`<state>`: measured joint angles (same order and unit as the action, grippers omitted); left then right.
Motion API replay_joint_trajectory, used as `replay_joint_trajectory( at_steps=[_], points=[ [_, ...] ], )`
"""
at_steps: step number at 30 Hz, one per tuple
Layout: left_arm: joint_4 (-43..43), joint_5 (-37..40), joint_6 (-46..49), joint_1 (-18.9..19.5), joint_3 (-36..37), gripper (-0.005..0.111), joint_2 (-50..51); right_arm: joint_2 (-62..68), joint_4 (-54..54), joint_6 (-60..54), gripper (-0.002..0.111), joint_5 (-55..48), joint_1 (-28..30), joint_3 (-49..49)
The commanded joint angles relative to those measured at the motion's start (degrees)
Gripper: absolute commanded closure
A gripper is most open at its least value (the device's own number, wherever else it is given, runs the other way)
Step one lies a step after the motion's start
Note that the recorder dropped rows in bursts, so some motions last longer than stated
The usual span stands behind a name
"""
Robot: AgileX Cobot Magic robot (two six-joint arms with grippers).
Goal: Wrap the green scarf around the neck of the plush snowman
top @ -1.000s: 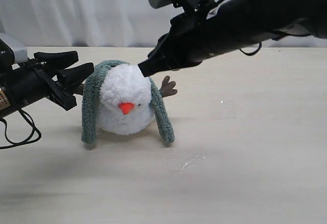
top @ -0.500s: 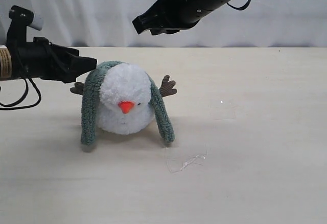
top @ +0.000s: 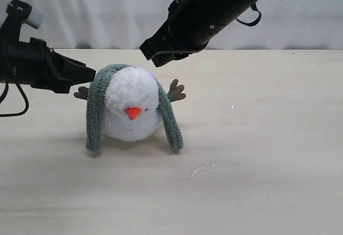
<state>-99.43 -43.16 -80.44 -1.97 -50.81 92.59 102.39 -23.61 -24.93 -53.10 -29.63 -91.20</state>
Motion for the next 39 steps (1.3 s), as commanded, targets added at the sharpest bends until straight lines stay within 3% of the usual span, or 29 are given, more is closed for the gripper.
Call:
replay_joint_trajectory(
  at_steps=[1,5,8,15,21,25,35,39],
  points=[
    [1.15,-2.18,4.45,-0.09,0.29,0.081,3.1,0.14,-4.17,-4.85,0.104,5.29,-0.14,4.86],
    [2.84,-6.11,8.37,-0.09,0.29,0.065,3.98,0.14,-2.23,-4.85,0.104,5.26,-1.17,6.09],
    [3.23,-7.43,8.96,-0.24,0.29,0.061,3.98,0.14,-2.44,-4.85,0.104,5.73,-1.22,6.09],
    [1.27,-2.23,9.1,-4.01,0.29,0.061,3.98,0.26,-2.45,-4.85,0.104,6.33,-1.22,6.09],
    [1.6,8.69,6.4,-7.41,0.29,0.061,3.98,0.26,-2.45,-4.85,0.104,6.33,-1.22,6.09],
    [1.6,12.88,5.22,-7.41,0.29,0.061,3.98,0.26,-2.45,-4.85,0.104,6.33,-1.22,6.09],
    [1.83,10.28,5.73,-7.41,0.29,0.061,3.98,0.26,-2.45,-5.2,0.104,6.32,-1.22,6.09],
    [4.18,15.53,8.75,-7.41,0.29,0.061,3.98,-0.46,-8.7,-13.16,0.104,7.44,-1.22,6.09]
  ],
)
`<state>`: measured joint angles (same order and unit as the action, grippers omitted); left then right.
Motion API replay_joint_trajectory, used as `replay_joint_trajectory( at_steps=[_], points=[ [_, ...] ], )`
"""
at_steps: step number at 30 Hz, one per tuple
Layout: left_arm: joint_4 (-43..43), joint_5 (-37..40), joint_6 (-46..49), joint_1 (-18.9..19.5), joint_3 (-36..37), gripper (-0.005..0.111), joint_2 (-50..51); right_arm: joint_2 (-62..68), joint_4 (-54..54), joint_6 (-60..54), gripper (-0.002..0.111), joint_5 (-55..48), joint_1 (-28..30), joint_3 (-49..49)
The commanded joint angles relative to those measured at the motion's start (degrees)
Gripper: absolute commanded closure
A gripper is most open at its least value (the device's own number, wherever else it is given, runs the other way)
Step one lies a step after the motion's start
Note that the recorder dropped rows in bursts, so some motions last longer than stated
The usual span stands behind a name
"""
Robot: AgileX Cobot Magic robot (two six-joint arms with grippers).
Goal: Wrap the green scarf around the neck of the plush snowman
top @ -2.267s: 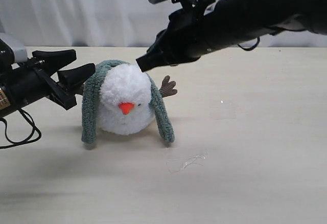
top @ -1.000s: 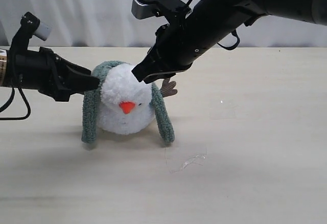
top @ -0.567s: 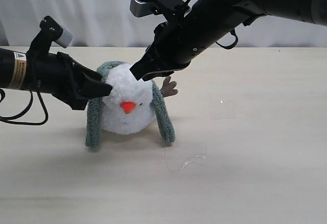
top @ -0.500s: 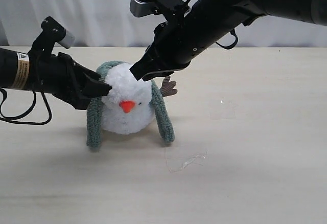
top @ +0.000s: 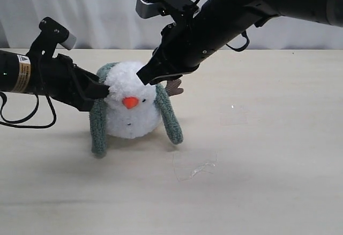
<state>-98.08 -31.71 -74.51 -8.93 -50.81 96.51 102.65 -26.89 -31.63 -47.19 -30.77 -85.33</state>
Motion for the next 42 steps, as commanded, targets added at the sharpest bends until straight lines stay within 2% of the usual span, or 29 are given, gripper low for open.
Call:
replay_joint_trajectory(
  at_steps=[1,6,10,12,16,29,35,38,40,42],
  points=[
    [3.29,4.08,3.1,-0.45,0.29,0.061,0.07,-0.8,-6.53,-7.16,0.104,2.12,-0.08,0.22],
    [3.99,-6.93,7.2,-0.45,0.29,0.061,0.07,0.85,-9.06,-8.19,0.104,8.59,-0.08,0.22],
    [4.84,-2.25,7.2,-0.45,0.29,0.061,0.07,3.91,-11.48,-8.19,0.104,9.4,-0.08,0.22],
    [8.35,-1.19,7.65,-0.45,0.29,0.061,0.07,5.61,-11.58,-8.19,0.104,9.07,-0.08,0.22],
    [11.8,-4.04,14.51,-0.45,0.29,0.061,0.07,5.78,-11.62,-9.9,0.104,9.41,-0.08,-0.07],
    [14.1,-3.81,20.49,-0.45,-0.07,0.061,0.07,5.6,-10.98,-12.45,0.104,11.36,-0.08,-3.26],
    [21.0,-0.72,21.75,-0.45,-0.27,0.061,-0.77,5.71,-11.48,-12.11,0.104,9.55,-0.08,-3.26],
    [21.14,-0.59,21.74,-0.45,-0.27,0.061,-3.24,5.71,-11.47,-11.3,0.104,8.19,-0.08,-3.26],
    [20.16,1.44,19.57,-0.45,-0.14,0.065,-5.1,5.71,-11.47,-11.16,0.104,7.06,-0.08,-3.26],
    [16.41,5.6,14.02,-0.45,0.22,0.076,-7.01,5.71,-11.47,-11.16,0.104,6.38,-0.08,-3.26]
  ],
)
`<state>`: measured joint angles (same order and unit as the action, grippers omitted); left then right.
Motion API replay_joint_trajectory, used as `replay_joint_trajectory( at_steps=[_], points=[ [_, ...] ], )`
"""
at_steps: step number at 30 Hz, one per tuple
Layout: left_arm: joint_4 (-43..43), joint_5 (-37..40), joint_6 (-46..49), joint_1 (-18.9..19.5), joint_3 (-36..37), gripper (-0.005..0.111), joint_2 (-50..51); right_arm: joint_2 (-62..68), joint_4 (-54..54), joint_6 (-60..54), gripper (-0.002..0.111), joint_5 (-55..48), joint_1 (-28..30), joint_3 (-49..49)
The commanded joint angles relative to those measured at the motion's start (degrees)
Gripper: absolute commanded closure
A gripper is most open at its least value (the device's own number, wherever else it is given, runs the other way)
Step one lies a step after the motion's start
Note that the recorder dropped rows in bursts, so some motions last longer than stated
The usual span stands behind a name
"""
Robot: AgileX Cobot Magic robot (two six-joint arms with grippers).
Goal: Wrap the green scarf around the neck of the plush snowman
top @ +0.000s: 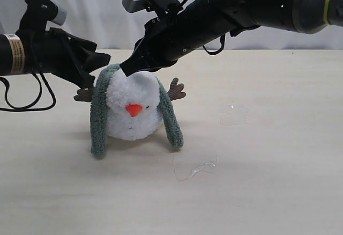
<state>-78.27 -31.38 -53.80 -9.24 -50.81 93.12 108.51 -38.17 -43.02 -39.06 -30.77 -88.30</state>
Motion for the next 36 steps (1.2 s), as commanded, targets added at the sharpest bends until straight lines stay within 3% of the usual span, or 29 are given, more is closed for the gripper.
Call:
replay_joint_trajectory(
  at_steps=[1,5,9,12,16,20,22,24,26,28,30,33,36],
  points=[
    [-5.58,7.21,-9.17,-0.14,0.35,0.081,-4.26,-0.14,-0.18,0.23,0.104,-1.74,-0.08,-0.29],
    [-21.67,6.74,-27.77,-0.14,0.35,0.103,-6.18,-0.14,-0.18,0.23,0.104,-1.26,-0.08,-0.29],
    [-21.67,-2.16,-28.2,-0.14,0.35,0.107,-7.87,-0.14,-0.18,0.23,0.104,-1.11,-0.08,-0.29],
    [-21.67,-2.54,-27.25,-0.14,0.35,0.107,-8.66,-0.14,-0.18,0.23,0.104,-1.34,-0.08,-0.29],
    [-21.67,19.89,-29.28,-0.77,1.54,0.107,-9.33,-0.14,-0.18,0.23,0.104,-1.45,-0.08,-0.29],
    [-18.39,50.15,-32.32,-4.0,4.49,0.107,-9.33,-0.14,-0.18,0.23,0.104,-1.1,-0.08,-0.29],
    [-14.46,56.04,-28.24,-5.26,4.76,0.107,-9.33,-0.14,-0.18,0.23,0.104,-1.1,-0.08,-0.29],
    [-0.68,51.97,-14.49,-5.4,4.76,0.107,-9.33,-0.14,-0.18,0.23,0.104,-0.85,-0.08,-0.29],
    [21.61,48.98,4.01,-5.51,4.76,0.107,-9.33,-0.14,-0.18,0.23,0.104,-0.85,-0.08,-0.29],
    [46.2,50.94,30.64,-5.51,4.76,0.107,-9.33,-0.14,-0.18,0.23,0.104,-1.06,-0.08,-0.29],
    [65.08,54.32,53.8,-5.39,4.76,0.107,-9.33,-0.14,-0.18,0.39,0.104,-1.03,-0.08,-0.29],
    [87.48,56.56,72.98,-5.39,5.48,0.107,-8.96,-0.14,-0.18,0.39,0.104,-1.03,-0.08,-0.29],
    [103.83,51.56,89.11,-5.51,7.6,0.107,-8.25,-0.14,-0.18,0.37,0.104,-1.44,-0.08,-0.29]
  ],
)
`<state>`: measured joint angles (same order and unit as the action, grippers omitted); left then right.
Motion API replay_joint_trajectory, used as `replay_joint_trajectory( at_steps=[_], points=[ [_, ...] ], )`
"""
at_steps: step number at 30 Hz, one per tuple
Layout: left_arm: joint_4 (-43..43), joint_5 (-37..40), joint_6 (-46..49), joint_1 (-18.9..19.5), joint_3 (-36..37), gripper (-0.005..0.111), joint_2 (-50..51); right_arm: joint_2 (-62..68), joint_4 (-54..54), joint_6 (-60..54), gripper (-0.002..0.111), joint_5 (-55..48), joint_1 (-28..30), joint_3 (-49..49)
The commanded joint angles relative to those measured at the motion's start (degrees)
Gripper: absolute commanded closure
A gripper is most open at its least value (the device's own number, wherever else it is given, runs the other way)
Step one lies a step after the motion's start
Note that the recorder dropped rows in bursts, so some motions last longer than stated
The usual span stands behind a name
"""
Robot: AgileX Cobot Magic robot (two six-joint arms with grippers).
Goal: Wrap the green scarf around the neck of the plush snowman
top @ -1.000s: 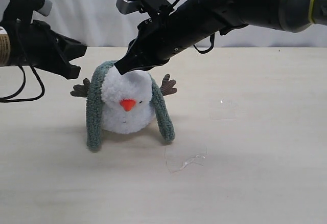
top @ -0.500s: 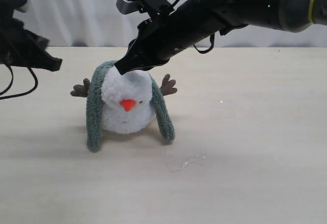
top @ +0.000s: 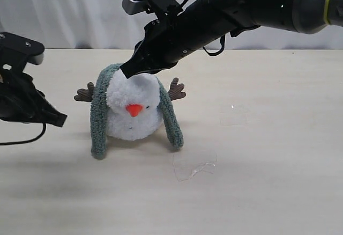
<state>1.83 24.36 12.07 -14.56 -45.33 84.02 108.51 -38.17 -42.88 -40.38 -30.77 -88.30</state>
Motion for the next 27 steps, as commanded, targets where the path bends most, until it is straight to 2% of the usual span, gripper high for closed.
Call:
replay_joint_trajectory(
  at_steps=[1,5,9,13,20,27],
  points=[
    [27.87,-6.44,28.13,-0.2,2.94,0.107,1.16,-0.14,-0.18,0.23,0.104,-0.22,-0.08,-0.29],
    [42.91,-7.84,44.52,-0.2,3.85,0.099,2.91,-0.14,0.07,0.23,0.104,-0.19,-0.08,-0.29],
    [56.3,-5.74,59.34,-0.2,3.85,0.08,4.56,0.57,0.07,0.23,0.104,0.14,-0.08,-0.29],
    [65.22,-4.4,68.3,-0.2,3.85,0.067,5.71,1.47,0.07,0.23,0.104,0.24,-0.08,-0.29],
    [76.55,-5.88,82.27,-0.2,3.85,0.063,8.52,1.96,0.07,0.23,0.104,0.23,-0.08,-0.29],
    [94.15,0.57,103.91,-0.2,3.85,0.064,12.67,1.94,0.07,0.23,0.104,0.0,-0.08,-0.29]
  ],
)
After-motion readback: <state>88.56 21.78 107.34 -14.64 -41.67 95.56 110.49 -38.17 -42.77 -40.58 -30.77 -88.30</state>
